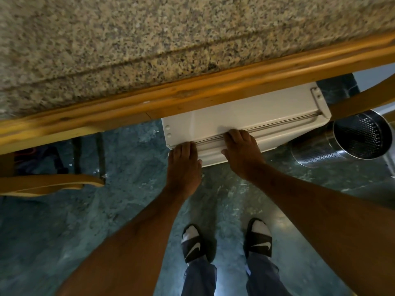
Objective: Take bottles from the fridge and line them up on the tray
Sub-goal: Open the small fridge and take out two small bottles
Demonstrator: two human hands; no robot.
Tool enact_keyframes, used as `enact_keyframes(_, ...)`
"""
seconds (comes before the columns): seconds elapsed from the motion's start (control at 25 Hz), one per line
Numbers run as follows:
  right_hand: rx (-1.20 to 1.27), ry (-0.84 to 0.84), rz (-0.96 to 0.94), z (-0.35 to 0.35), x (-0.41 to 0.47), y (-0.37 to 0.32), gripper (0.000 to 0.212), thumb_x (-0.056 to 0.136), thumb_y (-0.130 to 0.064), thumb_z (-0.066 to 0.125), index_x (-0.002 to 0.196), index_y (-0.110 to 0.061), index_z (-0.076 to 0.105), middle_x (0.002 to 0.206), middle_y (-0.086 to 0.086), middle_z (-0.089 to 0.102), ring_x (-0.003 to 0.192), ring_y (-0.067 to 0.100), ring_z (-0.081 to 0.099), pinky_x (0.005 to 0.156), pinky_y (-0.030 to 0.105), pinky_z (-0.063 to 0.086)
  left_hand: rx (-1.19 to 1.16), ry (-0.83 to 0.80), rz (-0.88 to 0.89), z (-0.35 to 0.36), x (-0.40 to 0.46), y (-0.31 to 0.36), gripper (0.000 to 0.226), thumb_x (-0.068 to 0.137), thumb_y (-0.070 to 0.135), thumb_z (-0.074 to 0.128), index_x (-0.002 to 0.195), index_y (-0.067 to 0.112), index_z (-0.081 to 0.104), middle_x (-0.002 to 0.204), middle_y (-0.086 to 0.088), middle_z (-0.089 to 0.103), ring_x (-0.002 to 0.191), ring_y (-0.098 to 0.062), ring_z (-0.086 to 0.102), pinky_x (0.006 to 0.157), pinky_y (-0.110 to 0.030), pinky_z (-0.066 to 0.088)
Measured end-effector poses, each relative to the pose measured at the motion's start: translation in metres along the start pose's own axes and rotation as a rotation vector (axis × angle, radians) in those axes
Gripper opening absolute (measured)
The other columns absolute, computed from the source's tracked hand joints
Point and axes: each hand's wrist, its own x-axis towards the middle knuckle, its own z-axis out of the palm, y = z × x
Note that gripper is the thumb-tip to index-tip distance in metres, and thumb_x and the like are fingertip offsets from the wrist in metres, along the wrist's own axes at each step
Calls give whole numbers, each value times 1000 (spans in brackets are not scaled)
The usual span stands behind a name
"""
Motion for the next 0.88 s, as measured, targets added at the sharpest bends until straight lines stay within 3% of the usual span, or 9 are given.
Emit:
enact_keyframes(0.4,-30,-9,-34,-1,-2,1,53,86,-32,59,129,-4,45,131,18,48,114,38,46,93,48,43,-7,8,-1,0,2,-1,55,94,22,52,141,-1,34,138,-18,44,126,-36,40,105,-50,36)
enact_keyframes(0.64,-68,-34,-82,3,-24,6,52,86,-31,60,128,-5,46,131,20,48,114,39,48,92,48,44,-55,81,-1,10,-24,10,49,87,22,61,129,0,48,122,-17,56,104,-37,52,87,-47,45)
enact_keyframes(0.88,-89,-47,-132,6,-41,9,54,83,-30,63,127,-3,48,126,21,52,110,39,51,92,49,47,-31,77,29,22,-43,18,53,82,21,68,126,-2,51,116,-18,58,98,-36,54,82,-46,47)
